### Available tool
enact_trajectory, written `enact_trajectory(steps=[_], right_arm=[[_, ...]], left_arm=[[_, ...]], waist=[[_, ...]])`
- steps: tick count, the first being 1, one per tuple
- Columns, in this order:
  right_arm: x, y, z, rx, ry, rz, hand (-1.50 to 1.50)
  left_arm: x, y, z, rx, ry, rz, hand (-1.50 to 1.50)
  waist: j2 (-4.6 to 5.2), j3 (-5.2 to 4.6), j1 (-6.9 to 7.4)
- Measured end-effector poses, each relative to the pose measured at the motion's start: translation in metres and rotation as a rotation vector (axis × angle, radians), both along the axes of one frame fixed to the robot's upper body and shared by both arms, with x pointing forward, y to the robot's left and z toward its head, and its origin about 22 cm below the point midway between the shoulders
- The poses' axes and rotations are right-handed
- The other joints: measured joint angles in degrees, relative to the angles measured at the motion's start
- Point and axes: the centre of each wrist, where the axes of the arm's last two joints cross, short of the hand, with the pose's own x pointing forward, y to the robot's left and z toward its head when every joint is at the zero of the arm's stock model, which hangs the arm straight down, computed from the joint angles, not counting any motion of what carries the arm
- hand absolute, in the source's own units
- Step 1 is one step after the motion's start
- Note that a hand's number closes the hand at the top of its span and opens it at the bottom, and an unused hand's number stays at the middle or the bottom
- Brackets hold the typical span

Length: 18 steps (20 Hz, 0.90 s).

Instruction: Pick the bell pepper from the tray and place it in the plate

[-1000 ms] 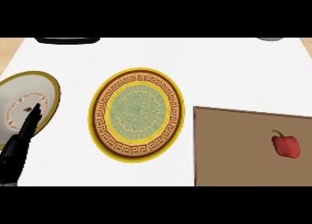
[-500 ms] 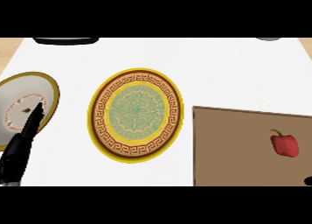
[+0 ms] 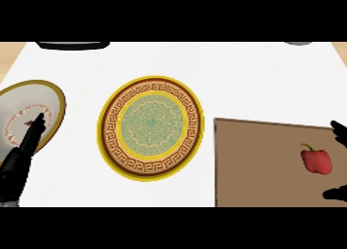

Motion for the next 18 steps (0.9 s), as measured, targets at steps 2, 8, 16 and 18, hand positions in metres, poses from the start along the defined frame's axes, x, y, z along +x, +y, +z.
enact_trajectory(steps=[2, 8, 16, 18], right_arm=[[0.002, 0.001, -0.007, 0.003, 0.005, 0.000, -1.50], [0.009, 0.010, -0.020, 0.011, 0.005, 0.010, 1.50], [0.016, 0.009, -0.029, 0.036, -0.074, 0.005, 1.50], [0.016, 0.010, -0.031, 0.032, -0.090, 0.004, 1.50]], left_arm=[[-0.001, 0.000, 0.001, -0.005, 0.000, 0.001, 0.00], [-0.009, -0.001, 0.001, -0.005, -0.001, 0.000, 0.00], [-0.005, 0.002, -0.004, -0.004, -0.004, -0.001, 0.00], [-0.003, 0.002, -0.005, 0.002, -0.007, 0.001, 0.00]], waist=[[0.00, 0.01, 0.00], [-0.01, 0.03, 0.03], [-0.13, -0.22, -0.10], [-0.14, -0.22, -0.10]])
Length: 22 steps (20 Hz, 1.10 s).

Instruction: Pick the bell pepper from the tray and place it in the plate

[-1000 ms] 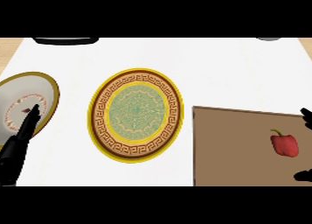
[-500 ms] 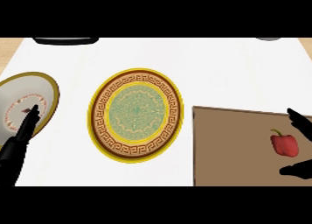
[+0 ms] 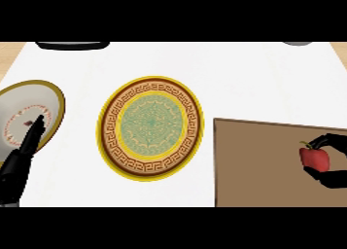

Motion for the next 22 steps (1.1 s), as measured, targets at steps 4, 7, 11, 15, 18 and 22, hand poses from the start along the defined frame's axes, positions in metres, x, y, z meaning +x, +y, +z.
enact_trajectory(steps=[4, 7, 11, 15, 18, 22], right_arm=[[0.020, 0.012, 0.011, -0.081, -0.040, 0.060, 1.50], [0.057, 0.030, 0.046, -0.263, -0.086, 0.220, 1.50], [0.096, 0.053, 0.092, -0.509, -0.161, 0.390, 1.50], [0.129, 0.073, 0.113, -0.627, -0.277, 0.442, 1.50], [0.151, 0.083, 0.126, -0.635, -0.385, 0.454, 1.50], [0.172, 0.090, 0.147, -0.602, -0.568, 0.460, 1.50]], left_arm=[[0.002, -0.006, 0.002, 0.002, -0.003, -0.010, 0.00], [0.013, -0.017, 0.009, -0.005, -0.020, -0.068, 0.00], [0.025, -0.030, 0.014, -0.006, -0.036, -0.136, 0.00], [0.031, -0.037, 0.015, -0.006, -0.036, -0.150, 0.00], [0.032, -0.037, 0.016, -0.007, -0.035, -0.142, 0.00], [0.029, -0.029, 0.016, -0.002, -0.034, -0.120, 0.00]], waist=[[0.18, 0.08, 0.75], [1.06, 0.16, 4.28], [2.19, 0.23, 8.40], [2.53, 0.38, 8.96], [2.41, 0.44, 8.21], [2.08, 0.44, 7.00]])
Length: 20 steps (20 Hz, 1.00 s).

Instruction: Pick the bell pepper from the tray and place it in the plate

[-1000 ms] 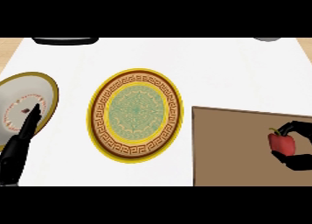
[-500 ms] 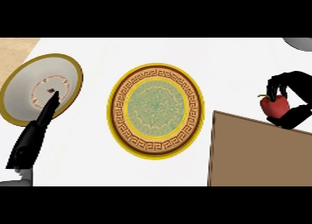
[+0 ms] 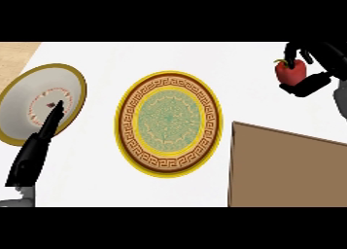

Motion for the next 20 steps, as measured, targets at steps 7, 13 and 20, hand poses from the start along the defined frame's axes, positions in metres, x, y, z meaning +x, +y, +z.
enact_trajectory(steps=[7, 13, 20], right_arm=[[0.026, 0.026, 0.030, 0.184, -0.114, 0.285, 1.50], [0.039, 0.068, 0.050, 0.258, -0.085, 0.485, 1.50], [0.031, 0.147, 0.052, 0.300, -0.010, 0.589, 1.50]], left_arm=[[-0.007, 0.015, -0.002, 0.003, 0.022, 0.052, 0.00], [-0.016, 0.020, -0.011, 0.001, 0.035, 0.090, 0.00], [-0.028, 0.026, -0.015, 0.000, 0.040, 0.115, 0.00]], waist=[[-0.96, -0.11, -2.99], [-1.61, -0.19, -5.24], [-2.04, -0.23, -6.45]])
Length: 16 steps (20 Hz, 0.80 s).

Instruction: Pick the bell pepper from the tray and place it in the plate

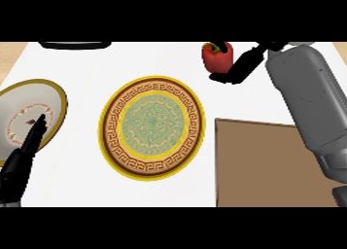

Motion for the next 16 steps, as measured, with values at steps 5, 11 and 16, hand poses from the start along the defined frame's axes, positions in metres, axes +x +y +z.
enact_trajectory(steps=[5, 11, 16], right_arm=[[-0.015, 0.057, -0.001, -0.033, 0.069, 0.030, 1.50], [-0.032, 0.113, -0.022, -0.145, 0.125, 0.051, 1.50], [-0.046, 0.142, -0.048, -0.217, 0.152, 0.057, 1.50]], left_arm=[[-0.001, -0.001, -0.001, 0.003, -0.001, 0.006, 0.00], [0.003, -0.001, 0.003, 0.004, 0.004, -0.002, 0.00], [0.004, -0.004, 0.005, -0.002, 0.002, -0.017, 0.00]], waist=[[-0.09, 0.00, -0.32], [0.06, -0.01, 0.06], [0.17, -0.01, 0.58]])
